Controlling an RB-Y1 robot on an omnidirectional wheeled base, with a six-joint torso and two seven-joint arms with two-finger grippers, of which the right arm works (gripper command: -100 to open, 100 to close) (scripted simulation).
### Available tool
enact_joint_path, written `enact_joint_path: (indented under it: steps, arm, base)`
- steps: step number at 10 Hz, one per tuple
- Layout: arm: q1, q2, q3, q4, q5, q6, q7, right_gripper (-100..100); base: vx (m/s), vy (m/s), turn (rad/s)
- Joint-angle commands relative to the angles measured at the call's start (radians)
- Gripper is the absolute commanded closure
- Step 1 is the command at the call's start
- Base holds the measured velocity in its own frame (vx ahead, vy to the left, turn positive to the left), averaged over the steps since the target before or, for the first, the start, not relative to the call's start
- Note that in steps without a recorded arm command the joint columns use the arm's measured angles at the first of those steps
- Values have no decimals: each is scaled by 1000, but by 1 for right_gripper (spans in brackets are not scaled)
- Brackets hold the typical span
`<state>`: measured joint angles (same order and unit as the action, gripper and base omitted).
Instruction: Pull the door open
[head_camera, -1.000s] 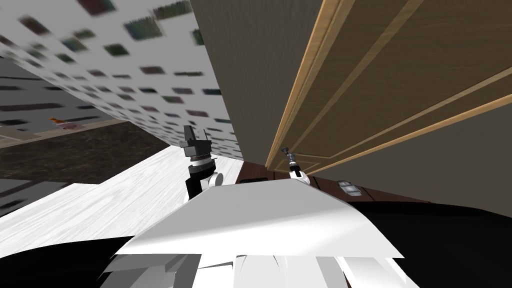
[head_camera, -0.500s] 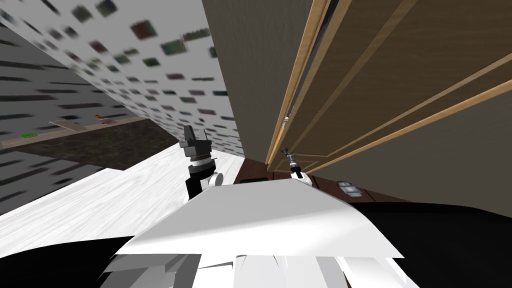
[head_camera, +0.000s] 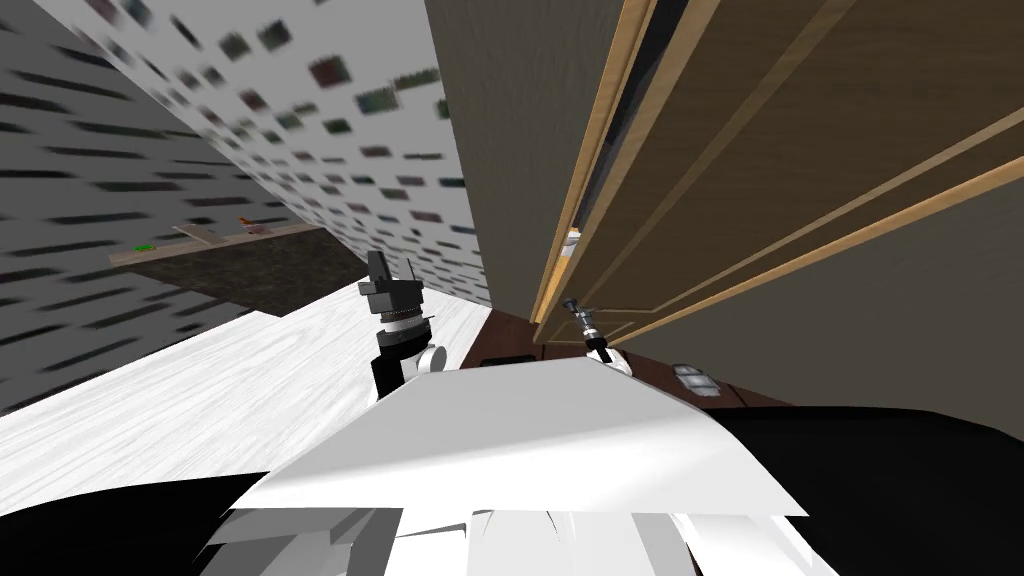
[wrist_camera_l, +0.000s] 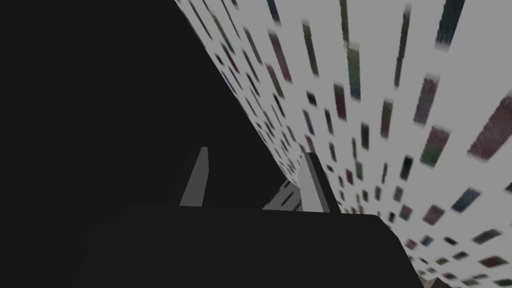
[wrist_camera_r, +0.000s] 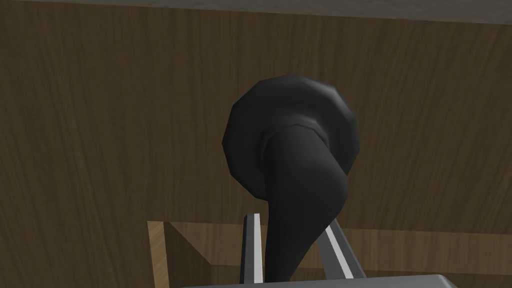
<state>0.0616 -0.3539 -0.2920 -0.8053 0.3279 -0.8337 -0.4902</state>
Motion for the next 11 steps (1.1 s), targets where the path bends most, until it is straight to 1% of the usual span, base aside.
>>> enact_joint_path:
  steps: [1, 2, 3, 4, 6, 7, 9, 10, 11]
  arm:
    - [20, -14, 4, -9, 14, -27, -24, 100]
    - [32, -22, 9, -12, 23, -43, -39, 100]
    - [17, -17, 7, 0, 17, -33, -27, 100]
    - [38, -26, 5, 7, 28, -67, -45, 100]
    - [49, -33, 3, 9, 34, -87, -54, 100]
    - [62, -41, 0, 11, 41, -109, -65, 100]
    - [87, -58, -6, 16, 55, -154, -86, 100]
    - [87, -58, -6, 16, 55, -154, -86, 100]
    - [98, -65, -9, 18, 61, -174, -96, 100]
  base:
    - [-232, -50, 89]
    - [-240, -42, 99]
    - [-106, -21, 19]
    - [-141, -55, 143]
    - [-163, -59, 114]
    - [-126, -29, 99]
    - [-192, -96, 188]
    - [-132, -49, 51]
    - [-89, -29, 54]
